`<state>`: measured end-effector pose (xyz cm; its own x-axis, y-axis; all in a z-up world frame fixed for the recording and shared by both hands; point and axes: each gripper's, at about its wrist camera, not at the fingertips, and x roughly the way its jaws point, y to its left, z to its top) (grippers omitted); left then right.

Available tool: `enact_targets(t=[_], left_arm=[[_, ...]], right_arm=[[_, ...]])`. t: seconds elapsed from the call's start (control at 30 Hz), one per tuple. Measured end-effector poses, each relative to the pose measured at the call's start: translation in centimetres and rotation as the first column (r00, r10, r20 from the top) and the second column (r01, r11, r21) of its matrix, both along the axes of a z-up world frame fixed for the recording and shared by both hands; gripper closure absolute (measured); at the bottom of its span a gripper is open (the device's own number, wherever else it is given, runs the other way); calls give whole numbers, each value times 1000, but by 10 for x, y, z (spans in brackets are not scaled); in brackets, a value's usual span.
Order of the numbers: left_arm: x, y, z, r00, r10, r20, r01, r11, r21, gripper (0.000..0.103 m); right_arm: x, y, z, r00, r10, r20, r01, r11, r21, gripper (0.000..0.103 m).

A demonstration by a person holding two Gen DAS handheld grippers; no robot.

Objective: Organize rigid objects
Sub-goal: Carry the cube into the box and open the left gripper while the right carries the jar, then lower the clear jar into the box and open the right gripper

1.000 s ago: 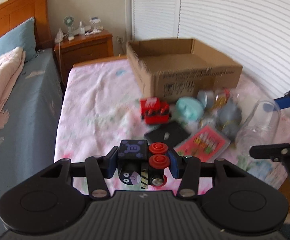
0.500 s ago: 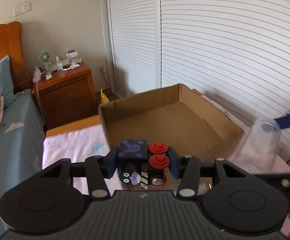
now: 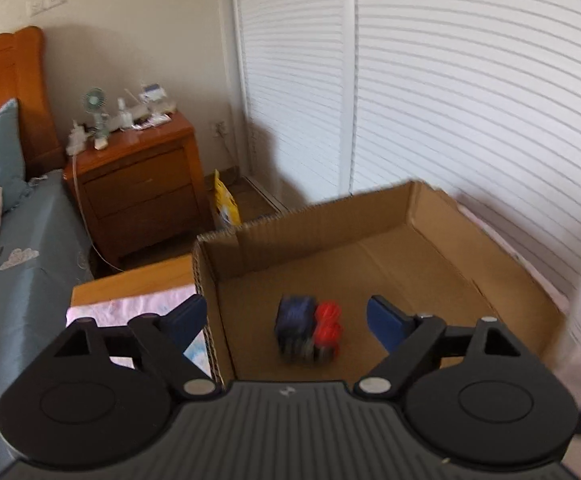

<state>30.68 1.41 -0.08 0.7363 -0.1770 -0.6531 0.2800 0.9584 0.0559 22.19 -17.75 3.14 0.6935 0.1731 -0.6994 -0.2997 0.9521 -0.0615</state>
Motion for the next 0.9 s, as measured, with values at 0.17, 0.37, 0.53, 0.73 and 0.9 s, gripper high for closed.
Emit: enact_targets(t=[0.17,0.37,0.53,0.73,0.9], left_arm=[[-25,9,3,1000,-14,-14,13,1000,-21,11],[-64,22,12,999,-4,-42,2,999,-47,2],[-100,32,7,998,21,-61,-23,999,-28,2],[-141,33,4,996,73,-44,-73,997,-9,2],[-159,25,-5,995,80,-52,-79,997,14,2]], right_arm=[[14,0,-4,1000,-5,-18,5,1000,1,7],[37,1,-5,999,-8,-42,9,1000,4,7],[60,8,-6,999,-4,-54,3,1000,-20,7],[92,13,-6,998,2,-55,-3,1000,-24,7],[120,18,-6,999,-33,-42,32,999,-33,7]])
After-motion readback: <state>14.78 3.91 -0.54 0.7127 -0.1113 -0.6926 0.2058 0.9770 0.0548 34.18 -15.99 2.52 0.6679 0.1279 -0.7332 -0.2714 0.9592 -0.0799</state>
